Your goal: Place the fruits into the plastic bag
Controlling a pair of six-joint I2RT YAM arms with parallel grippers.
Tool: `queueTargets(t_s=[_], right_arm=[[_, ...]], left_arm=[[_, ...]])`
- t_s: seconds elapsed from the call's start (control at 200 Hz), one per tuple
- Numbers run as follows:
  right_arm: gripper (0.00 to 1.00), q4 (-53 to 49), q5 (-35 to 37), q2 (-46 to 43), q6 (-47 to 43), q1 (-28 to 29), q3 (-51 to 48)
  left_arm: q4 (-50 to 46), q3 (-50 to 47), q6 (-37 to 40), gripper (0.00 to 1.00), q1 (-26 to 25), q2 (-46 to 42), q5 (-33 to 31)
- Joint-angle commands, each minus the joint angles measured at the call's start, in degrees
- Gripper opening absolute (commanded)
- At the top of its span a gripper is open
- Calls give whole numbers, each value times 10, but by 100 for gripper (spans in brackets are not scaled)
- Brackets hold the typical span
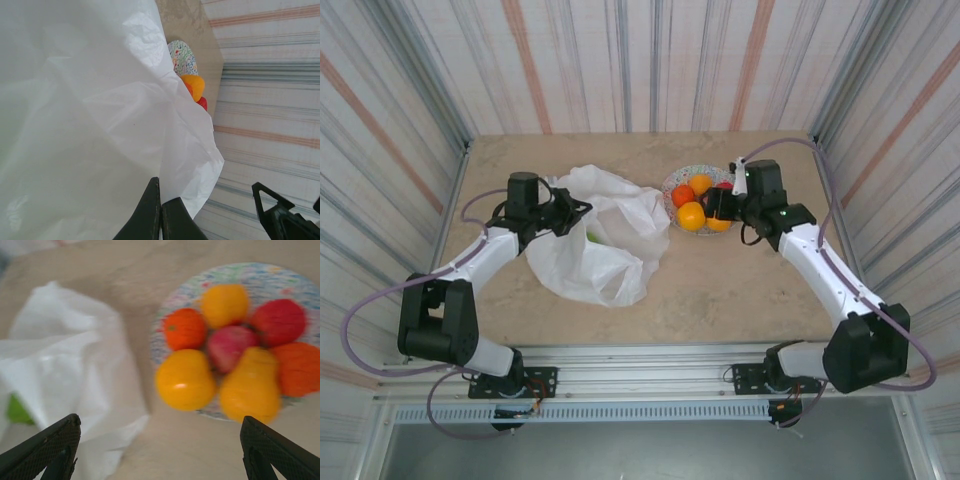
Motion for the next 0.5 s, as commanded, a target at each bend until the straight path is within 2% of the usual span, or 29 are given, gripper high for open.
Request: queueTargets(t_s=[0.0,0.496], right_arm=[[83,-63,61,45,-19,-41,35],[76,-83,77,192,18,-37,81]], left_arm=[[-13,11,13,0,5,-3,5],[-14,9,13,0,5,1,5]])
